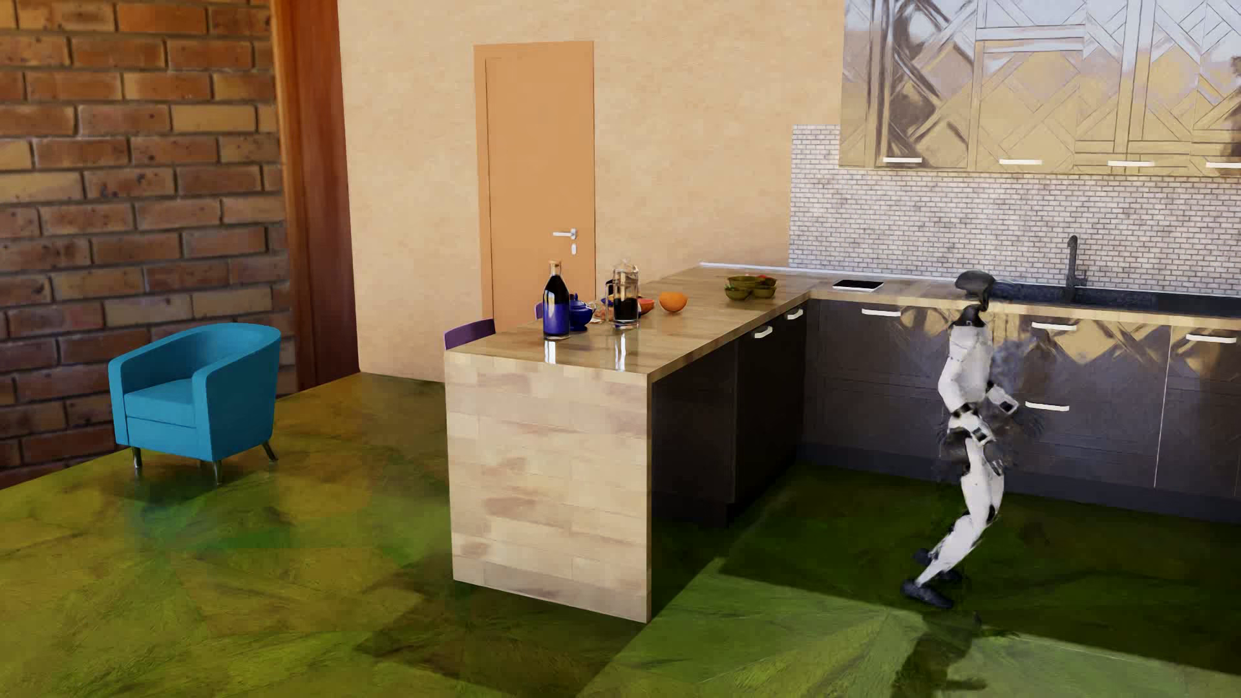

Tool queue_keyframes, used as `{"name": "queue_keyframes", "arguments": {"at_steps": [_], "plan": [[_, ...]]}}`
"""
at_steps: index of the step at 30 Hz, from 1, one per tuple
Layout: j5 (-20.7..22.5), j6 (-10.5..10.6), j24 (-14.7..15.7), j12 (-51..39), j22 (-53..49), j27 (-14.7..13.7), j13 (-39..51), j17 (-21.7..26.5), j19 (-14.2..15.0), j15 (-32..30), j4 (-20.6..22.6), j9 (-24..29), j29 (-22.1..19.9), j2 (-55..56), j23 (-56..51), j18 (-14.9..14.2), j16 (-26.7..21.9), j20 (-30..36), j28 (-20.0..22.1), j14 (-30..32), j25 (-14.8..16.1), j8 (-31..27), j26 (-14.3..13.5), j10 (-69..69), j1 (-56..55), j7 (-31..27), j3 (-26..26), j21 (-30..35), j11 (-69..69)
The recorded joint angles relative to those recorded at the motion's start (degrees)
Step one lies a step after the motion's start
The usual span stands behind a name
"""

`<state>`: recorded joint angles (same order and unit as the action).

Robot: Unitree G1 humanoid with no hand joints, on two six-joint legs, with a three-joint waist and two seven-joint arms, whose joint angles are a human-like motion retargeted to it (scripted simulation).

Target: Face back

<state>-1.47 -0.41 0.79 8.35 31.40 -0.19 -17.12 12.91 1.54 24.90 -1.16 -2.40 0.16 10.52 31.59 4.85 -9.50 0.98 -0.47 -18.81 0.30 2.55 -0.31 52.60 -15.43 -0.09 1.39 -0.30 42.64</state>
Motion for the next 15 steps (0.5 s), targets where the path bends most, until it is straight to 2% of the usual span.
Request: {"name": "queue_keyframes", "arguments": {"at_steps": [1,2,3,4,5,6,7,8,9,10,11,12,13,14,15], "plan": [[-0.4,0.8,1.2,-1.5,1.5,0.1,0.1,0.5,3.3,0.2,-1.8,0.1,0.4,2.3,0.9,4.6,1.8,0.4,-0.2,-3.3,0.2,3.7,0.4,-0.6,-2.5,1.2,2.2,0.7,4.5],[-0.7,2.0,2.5,-0.1,1.7,2.3,0.7,0.1,6.0,-2.4,-2.9,1.5,1.3,5.9,-0.7,10.2,0.4,3.3,-0.5,-7.3,0.2,6.4,0.6,-2.5,-4.8,2.8,2.9,1.3,13.1],[-1.7,2.1,3.1,3.1,3.3,5.6,3.4,-1.6,8.3,-11.9,-2.2,2.5,2.0,12.6,-1.1,8.8,-0.4,4.2,-0.3,-9.6,0.1,6.6,0.8,-4.9,-5.5,1.9,2.7,2.8,23.8],[-1.8,1.2,3.7,5.3,5.1,7.0,5.0,-3.6,11.1,-17.4,-1.5,3.1,2.5,17.3,1.1,-2.1,-1.0,4.7,0.6,-8.9,0.2,4.4,1.8,-6.3,-5.1,-0.7,2.7,3.2,29.2],[-1.8,0.3,4.9,5.9,5.9,6.5,4.0,-3.1,13.5,-7.5,-0.3,3.3,3.1,18.9,2.8,-9.2,0.8,3.8,2.3,-8.2,0.5,-0.5,3.8,-7.8,-5.1,-2.5,3.3,3.0,25.2],[-3.0,0.2,6.3,6.5,3.6,5.4,3.3,-1.8,13.3,3.9,1.0,3.7,3.2,16.8,3.9,-9.4,2.5,4.1,4.0,-8.2,0.9,-3.5,6.0,-4.9,-7.3,-4.0,5.3,1.7,15.1],[-3.3,1.7,7.6,5.5,3.3,4.2,3.3,-0.1,10.6,7.4,1.1,4.9,2.5,15.1,5.1,-7.5,3.2,4.3,4.7,-7.0,1.3,-2.4,7.1,-0.4,-9.7,-4.8,7.9,1.7,12.5],[-3.1,3.2,8.1,5.6,3.6,3.2,4.3,0.1,4.0,7.3,0.6,5.5,0.9,14.3,6.0,-1.6,2.9,3.8,3.9,-5.2,1.7,-1.0,7.3,4.0,-12.2,-3.1,9.5,2.4,11.5],[-3.0,5.1,7.7,5.7,3.5,3.3,6.3,-0.8,-4.5,7.1,0.1,5.7,-1.3,13.7,6.3,-1.0,1.3,4.1,2.3,-6.3,1.5,1.1,7.3,7.3,-14.2,-0.8,9.9,2.9,11.0],[-3.4,7.2,6.7,6.2,3.4,3.8,7.9,-2.0,-5.3,5.5,-0.5,6.3,-3.4,13.7,4.4,-1.4,1.5,2.1,0.8,-8.9,0.8,3.0,6.9,8.0,-14.9,1.6,9.8,3.8,13.0],[-4.2,9.2,5.1,6.8,4.2,4.2,8.2,-2.9,0.2,1.9,-1.6,6.4,-5.1,15.5,0.3,3.6,1.0,2.6,-0.2,-12.3,-0.1,5.0,6.3,4.4,-15.3,3.8,9.5,5.5,18.1],[-4.2,8.9,3.0,7.9,7.5,3.4,9.5,-4.2,5.9,-4.8,-1.3,5.9,-6.0,20.3,1.2,-4.9,0.0,3.9,-0.2,-6.5,-1.0,3.0,5.4,0.0,-14.1,2.7,9.0,6.3,26.2],[-3.5,6.8,1.8,8.6,8.6,2.5,10.4,-5.5,10.9,-8.0,0.4,5.3,-6.5,23.1,3.0,-6.3,-0.6,4.4,0.4,-5.2,-1.7,-0.6,5.3,-1.5,-14.0,1.6,7.6,6.7,29.0],[-3.1,5.1,1.6,9.1,6.7,1.8,8.6,-5.1,13.5,-2.1,1.5,4.5,-6.3,21.7,1.9,-6.6,1.7,4.5,1.4,-4.2,-2.0,-3.4,5.7,-3.2,-13.7,0.4,7.9,5.7,21.8],[-3.7,3.1,1.3,9.1,5.5,0.6,5.8,-3.4,12.3,4.6,2.7,3.8,-5.5,18.0,2.1,-7.0,2.3,2.7,1.9,-3.6,-2.2,-4.6,5.7,-4.5,-13.3,-0.8,9.7,3.8,13.6]]}}
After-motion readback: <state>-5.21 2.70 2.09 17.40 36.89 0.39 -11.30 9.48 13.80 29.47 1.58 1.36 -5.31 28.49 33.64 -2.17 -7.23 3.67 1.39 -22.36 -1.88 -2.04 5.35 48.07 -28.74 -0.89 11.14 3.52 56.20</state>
